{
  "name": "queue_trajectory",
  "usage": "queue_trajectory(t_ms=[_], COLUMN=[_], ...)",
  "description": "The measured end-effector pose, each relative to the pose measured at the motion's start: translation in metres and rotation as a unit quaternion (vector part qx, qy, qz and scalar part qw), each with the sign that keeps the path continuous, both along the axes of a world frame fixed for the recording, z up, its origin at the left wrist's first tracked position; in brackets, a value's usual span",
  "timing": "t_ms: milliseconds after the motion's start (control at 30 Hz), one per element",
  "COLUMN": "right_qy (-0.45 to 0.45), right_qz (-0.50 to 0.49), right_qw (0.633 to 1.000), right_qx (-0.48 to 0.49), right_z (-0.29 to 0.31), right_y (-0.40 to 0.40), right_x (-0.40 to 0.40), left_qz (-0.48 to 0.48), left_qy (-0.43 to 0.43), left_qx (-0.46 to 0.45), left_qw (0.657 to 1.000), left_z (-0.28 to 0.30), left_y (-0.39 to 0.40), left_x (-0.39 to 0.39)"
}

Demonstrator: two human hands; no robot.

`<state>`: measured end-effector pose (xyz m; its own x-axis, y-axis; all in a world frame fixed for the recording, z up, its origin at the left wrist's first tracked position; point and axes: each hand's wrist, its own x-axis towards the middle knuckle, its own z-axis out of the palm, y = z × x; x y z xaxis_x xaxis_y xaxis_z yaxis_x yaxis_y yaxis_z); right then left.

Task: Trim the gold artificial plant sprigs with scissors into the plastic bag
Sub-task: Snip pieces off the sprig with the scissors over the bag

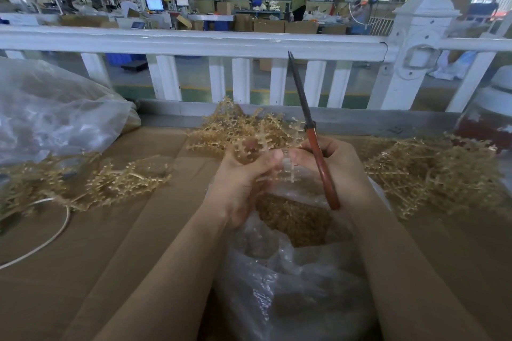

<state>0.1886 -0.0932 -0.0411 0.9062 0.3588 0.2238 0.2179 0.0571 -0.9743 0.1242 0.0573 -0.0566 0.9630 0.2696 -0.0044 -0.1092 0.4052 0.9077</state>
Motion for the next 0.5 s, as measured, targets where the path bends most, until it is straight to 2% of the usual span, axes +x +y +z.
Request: queue_trajectory(t_ms=[67, 133, 200, 267, 367, 500], right_qy=[0.002, 0.001, 0.001, -0.002, -0.008, -0.029], right_qz=[-0.006, -0.005, 0.0, 0.0, 0.011, 0.013], right_qw=[1.0, 1.0, 1.0, 1.0, 0.999, 0.998], right_qx=[-0.005, -0.014, -0.019, -0.023, -0.03, -0.055], right_z=[-0.0013, -0.0028, -0.0034, -0.0029, -0.0027, -0.0041], right_y=[-0.0028, -0.004, -0.0025, 0.0, 0.0022, 0.0056], right_x=[0.002, 0.0028, 0.0028, 0.0016, 0.0013, 0.0008], left_qz=[0.081, 0.137, 0.131, 0.083, 0.006, -0.036], left_qy=[-0.033, -0.084, -0.107, -0.067, -0.024, -0.048], left_qx=[0.099, 0.265, 0.381, 0.41, 0.366, 0.354], left_qw=[0.991, 0.951, 0.909, 0.906, 0.93, 0.933], left_z=[0.0012, 0.0011, 0.0013, 0.0027, 0.001, -0.0025], left_y=[0.0036, 0.0077, 0.0081, 0.0038, -0.0015, 0.0009], left_x=[-0.0012, -0.0041, -0.0048, -0.0047, -0.0038, -0.0025])
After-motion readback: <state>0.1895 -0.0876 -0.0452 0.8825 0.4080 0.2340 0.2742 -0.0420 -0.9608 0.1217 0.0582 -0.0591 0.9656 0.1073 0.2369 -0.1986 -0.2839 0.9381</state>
